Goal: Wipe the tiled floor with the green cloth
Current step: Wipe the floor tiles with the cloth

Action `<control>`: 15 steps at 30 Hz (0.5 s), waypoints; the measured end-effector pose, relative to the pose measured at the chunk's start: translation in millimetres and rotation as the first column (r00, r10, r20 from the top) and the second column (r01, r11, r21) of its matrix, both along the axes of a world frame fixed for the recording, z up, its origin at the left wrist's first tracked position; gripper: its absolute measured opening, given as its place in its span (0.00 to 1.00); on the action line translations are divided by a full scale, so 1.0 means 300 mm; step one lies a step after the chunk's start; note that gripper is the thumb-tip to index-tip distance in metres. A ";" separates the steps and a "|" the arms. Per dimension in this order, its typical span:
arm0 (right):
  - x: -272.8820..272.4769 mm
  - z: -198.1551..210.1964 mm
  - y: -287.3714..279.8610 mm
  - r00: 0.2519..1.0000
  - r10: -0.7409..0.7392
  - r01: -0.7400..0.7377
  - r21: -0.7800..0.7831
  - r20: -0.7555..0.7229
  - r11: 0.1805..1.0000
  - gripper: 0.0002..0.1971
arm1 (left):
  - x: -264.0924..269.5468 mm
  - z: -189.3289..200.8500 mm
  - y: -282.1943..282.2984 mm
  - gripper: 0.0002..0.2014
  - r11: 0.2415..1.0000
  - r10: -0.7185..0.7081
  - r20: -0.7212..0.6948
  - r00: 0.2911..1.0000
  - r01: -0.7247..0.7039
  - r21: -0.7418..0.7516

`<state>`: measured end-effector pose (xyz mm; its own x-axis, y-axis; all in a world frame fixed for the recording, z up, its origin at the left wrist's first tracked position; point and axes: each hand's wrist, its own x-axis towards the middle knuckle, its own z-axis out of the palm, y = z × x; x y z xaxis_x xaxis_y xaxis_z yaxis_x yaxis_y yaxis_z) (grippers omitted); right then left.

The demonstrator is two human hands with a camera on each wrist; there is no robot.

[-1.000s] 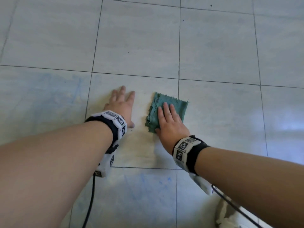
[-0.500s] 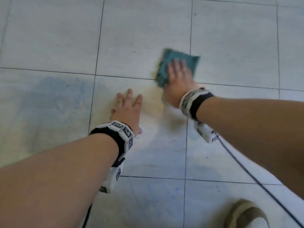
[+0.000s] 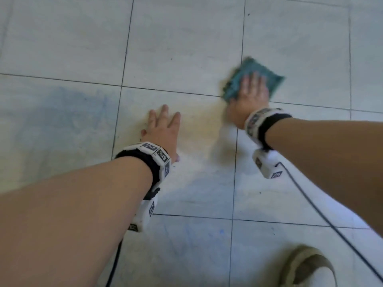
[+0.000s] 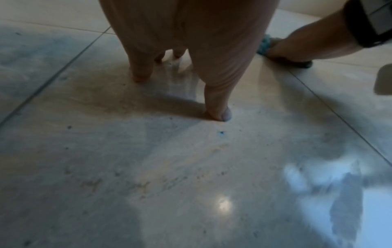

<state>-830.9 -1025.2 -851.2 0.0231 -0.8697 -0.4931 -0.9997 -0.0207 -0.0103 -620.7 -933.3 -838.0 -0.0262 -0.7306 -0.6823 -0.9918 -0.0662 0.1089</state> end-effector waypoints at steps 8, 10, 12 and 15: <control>-0.075 0.029 0.336 0.894 0.448 -0.448 0.136 0.029 0.884 0.40 | 0.013 0.001 0.000 0.58 1.000 0.025 -0.024 0.999 -0.025 0.000; -0.171 0.041 0.282 0.963 0.271 -0.267 0.135 -0.012 0.954 0.40 | 0.011 0.002 0.001 0.57 1.000 0.025 -0.019 0.999 -0.025 0.002; -0.194 0.032 0.187 0.991 0.131 -0.130 0.092 -0.005 0.987 0.41 | 0.014 0.001 0.001 0.57 1.000 0.021 -0.025 0.999 -0.021 0.000; -0.122 0.030 0.052 0.996 0.073 -0.077 0.070 0.057 0.995 0.43 | 0.014 0.002 -0.007 0.57 1.000 0.007 -0.022 1.000 -0.007 0.005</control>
